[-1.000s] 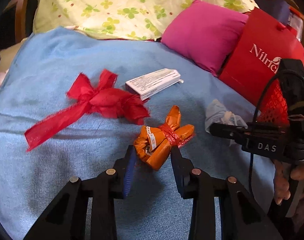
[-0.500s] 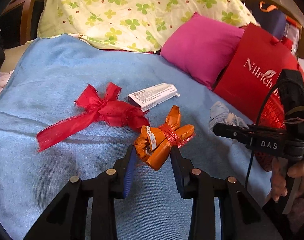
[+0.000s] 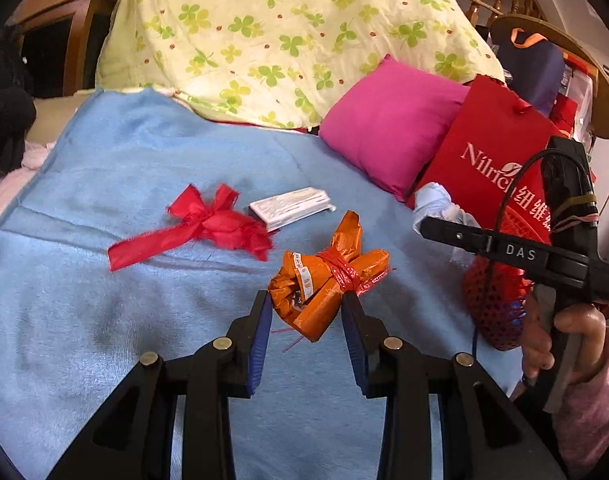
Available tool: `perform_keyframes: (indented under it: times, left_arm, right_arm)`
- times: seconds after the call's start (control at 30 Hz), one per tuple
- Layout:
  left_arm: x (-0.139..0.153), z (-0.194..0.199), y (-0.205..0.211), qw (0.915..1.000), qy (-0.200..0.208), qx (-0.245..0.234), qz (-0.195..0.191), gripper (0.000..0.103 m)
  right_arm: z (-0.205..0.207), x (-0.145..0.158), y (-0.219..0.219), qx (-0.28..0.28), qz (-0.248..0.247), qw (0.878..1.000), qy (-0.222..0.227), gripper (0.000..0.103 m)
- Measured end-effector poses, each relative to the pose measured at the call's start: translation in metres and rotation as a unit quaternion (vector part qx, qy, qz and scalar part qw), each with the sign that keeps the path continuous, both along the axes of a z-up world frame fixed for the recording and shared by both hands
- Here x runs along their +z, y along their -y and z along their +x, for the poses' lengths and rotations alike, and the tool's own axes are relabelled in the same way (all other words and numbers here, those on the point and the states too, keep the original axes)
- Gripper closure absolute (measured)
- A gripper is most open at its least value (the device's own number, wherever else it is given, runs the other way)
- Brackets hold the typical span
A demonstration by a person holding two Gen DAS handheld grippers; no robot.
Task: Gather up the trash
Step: 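Carry the lace cloth and orange wrapper over the red basket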
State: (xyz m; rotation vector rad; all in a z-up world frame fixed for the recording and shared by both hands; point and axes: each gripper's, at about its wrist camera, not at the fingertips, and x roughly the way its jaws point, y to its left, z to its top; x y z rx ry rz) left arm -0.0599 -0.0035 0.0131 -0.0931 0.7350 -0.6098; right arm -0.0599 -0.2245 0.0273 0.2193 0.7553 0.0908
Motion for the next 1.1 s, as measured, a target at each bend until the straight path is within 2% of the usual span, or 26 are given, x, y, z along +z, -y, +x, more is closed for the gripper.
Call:
perform_keyframes:
  times: [0.23,0.4,0.6,0.77,0.87,1.1]
  left_arm:
    - [0.051,-0.016,0.017,0.9991,0.04,0.015,-0.003,0.066]
    - [0.073,-0.029,0.032,0.9982,0.056,0.019,0.008,0.066]
    - [0.095,-0.044,0.052,0.9971,0.074,0.003,0.017,0.066]
    - [0.108,-0.056,0.071,0.9956,0.09,-0.016,0.02,0.065]
    - [0.113,-0.062,0.085,0.995,0.092,-0.031,0.023,0.065]
    - [0.123,-0.071,0.118,0.9925,0.097,-0.069,0.026,0.065]
  right_arm:
    - [-0.023,0.026,0.012,0.003,0.013,0.998,0.06,0.075]
    - [-0.041,0.042,0.023,0.001,0.027,0.994,0.107,0.075]
    - [-0.064,0.058,0.037,-0.01,0.036,0.988,0.153,0.075]
    - [-0.087,0.064,0.052,-0.028,0.048,0.983,0.173,0.075]
    - [-0.106,0.068,0.061,-0.046,0.043,0.98,0.189,0.075]
    - [-0.142,0.074,0.097,-0.106,0.069,0.966,0.226,0.074]
